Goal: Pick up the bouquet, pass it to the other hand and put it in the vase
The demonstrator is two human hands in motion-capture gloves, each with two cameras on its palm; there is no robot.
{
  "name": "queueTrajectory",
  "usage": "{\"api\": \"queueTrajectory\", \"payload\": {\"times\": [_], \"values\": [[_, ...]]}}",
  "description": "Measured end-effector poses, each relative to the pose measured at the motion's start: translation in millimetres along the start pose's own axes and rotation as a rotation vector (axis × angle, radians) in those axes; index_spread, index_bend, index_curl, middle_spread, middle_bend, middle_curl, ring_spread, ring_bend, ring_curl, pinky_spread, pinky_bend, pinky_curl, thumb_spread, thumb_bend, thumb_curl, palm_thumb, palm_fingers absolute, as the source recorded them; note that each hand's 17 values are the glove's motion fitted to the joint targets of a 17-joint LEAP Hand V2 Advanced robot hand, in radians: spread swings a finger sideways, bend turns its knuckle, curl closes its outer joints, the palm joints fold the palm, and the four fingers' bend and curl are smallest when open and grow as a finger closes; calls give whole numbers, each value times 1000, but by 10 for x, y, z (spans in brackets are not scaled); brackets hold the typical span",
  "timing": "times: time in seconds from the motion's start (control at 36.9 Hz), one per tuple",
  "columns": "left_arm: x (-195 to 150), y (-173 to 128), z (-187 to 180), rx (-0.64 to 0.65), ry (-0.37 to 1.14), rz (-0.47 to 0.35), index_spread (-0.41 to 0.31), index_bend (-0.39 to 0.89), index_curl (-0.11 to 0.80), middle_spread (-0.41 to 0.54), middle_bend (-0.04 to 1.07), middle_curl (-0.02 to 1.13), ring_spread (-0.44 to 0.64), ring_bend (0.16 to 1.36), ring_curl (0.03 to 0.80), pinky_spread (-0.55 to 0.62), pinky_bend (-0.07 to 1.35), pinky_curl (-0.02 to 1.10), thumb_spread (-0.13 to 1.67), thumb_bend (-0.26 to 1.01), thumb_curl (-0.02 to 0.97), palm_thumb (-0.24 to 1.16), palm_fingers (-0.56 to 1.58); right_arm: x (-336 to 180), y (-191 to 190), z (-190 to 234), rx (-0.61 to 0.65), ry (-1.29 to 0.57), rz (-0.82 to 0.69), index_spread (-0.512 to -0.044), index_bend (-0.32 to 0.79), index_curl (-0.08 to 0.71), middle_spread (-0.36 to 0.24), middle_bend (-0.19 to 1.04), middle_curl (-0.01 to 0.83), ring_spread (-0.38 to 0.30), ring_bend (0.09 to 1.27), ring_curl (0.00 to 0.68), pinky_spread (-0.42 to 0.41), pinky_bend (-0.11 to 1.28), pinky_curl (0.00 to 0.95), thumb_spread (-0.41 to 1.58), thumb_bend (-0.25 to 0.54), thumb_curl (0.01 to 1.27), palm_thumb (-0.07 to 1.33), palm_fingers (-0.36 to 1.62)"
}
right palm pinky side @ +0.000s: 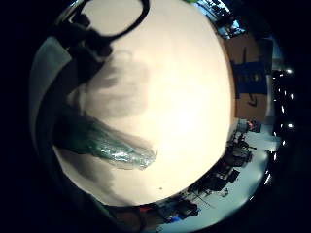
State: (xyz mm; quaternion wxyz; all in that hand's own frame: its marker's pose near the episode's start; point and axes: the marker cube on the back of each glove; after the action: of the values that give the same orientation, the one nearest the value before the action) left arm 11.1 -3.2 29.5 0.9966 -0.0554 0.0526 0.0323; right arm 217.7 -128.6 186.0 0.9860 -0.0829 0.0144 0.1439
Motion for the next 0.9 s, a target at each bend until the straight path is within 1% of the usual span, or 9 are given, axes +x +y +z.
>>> {"api": "queueTrajectory", "payload": {"times": [0.05, 0.14, 0.16, 0.19, 0.35, 0.49, 0.71, 0.79, 0.9], "values": [[-7, -2, -2, 1, 0, -3, -59, 116, 224, 114, 194, 331, 256, 641, 298, 452, 480, 346, 923, -31, 294, 163, 201, -33, 34, 10, 7, 16, 0, -277, 363, 293, -39, 248, 341, 37, 342, 267, 287, 463, 306, 1146, 85, 396, 875, 673], [-38, -19, 7, -2, -5, -13, -59, 116, 224, 114, 194, 333, 256, 642, 298, 452, 482, 346, 923, -31, 295, 163, 201, -63, 57, -33, 65, 20, -4, -272, 247, 285, -70, 300, 363, -22, 405, 289, 193, 514, 318, 1137, 79, 405, 897, 918], [-39, -20, 3, -3, -3, -14, -59, 117, 224, 114, 194, 333, 256, 642, 298, 452, 482, 346, 923, -31, 295, 163, 200, -68, 63, -37, 78, 15, -3, -274, 112, 254, -109, 375, 394, -79, 559, 344, 49, 587, 349, 1083, 72, 422, 912, 1215], [-35, -20, -2, -3, 0, -14, -59, 117, 224, 114, 194, 334, 256, 643, 298, 452, 482, 346, 923, -31, 295, 163, 200, -69, 72, -36, 85, 6, 2, -275, 78, 244, -120, 371, 393, -107, 599, 345, -14, 618, 351, 1054, 64, 433, 917, 1270], [-26, -94, 4, 3, 16, -7, -59, 117, 225, 119, 194, 336, 257, 645, 298, 447, 484, 347, 923, -31, 296, 163, 199, -65, 132, -34, 132, -65, 47, -275, 86, 248, -158, 501, 467, -163, 841, 468, -167, 695, 422, 881, 13, 490, 933, 1374], [74, -183, -122, 38, 47, 27, -59, 115, 225, 121, 192, 337, 257, 643, 297, 442, 496, 349, 924, -29, 297, 164, 202, -82, 174, -152, 202, -173, 62, -273, 140, 271, -176, 569, 503, -181, 912, 511, -227, 725, 448, 780, -15, 531, 950, 1371], [568, -282, -588, 195, 218, 165, -50, 109, 221, 122, 185, 334, 247, 658, 298, 429, 519, 354, 925, -30, 298, 164, 212, -263, 322, -603, 315, -553, 34, -274, 159, 307, -189, 623, 535, -191, 943, 533, -261, 761, 469, 686, -24, 579, 962, 1343], [776, -352, -729, 235, 343, 227, -49, 110, 220, 121, 185, 332, 232, 668, 300, 418, 528, 355, 925, -30, 298, 164, 233, -387, 427, -824, 347, -717, -18, -274, 160, 319, -192, 634, 544, -193, 952, 535, -268, 767, 474, 664, -24, 595, 965, 1335], [1122, -508, -908, 252, 616, 329, -55, 113, 218, 89, 206, 338, 186, 679, 300, 374, 535, 356, 930, -21, 302, 187, 331, -614, 547, -1096, 393, -959, -128, -277, 162, 335, -195, 643, 551, -194, 962, 539, -277, 771, 477, 639, -25, 613, 967, 1331]]}}
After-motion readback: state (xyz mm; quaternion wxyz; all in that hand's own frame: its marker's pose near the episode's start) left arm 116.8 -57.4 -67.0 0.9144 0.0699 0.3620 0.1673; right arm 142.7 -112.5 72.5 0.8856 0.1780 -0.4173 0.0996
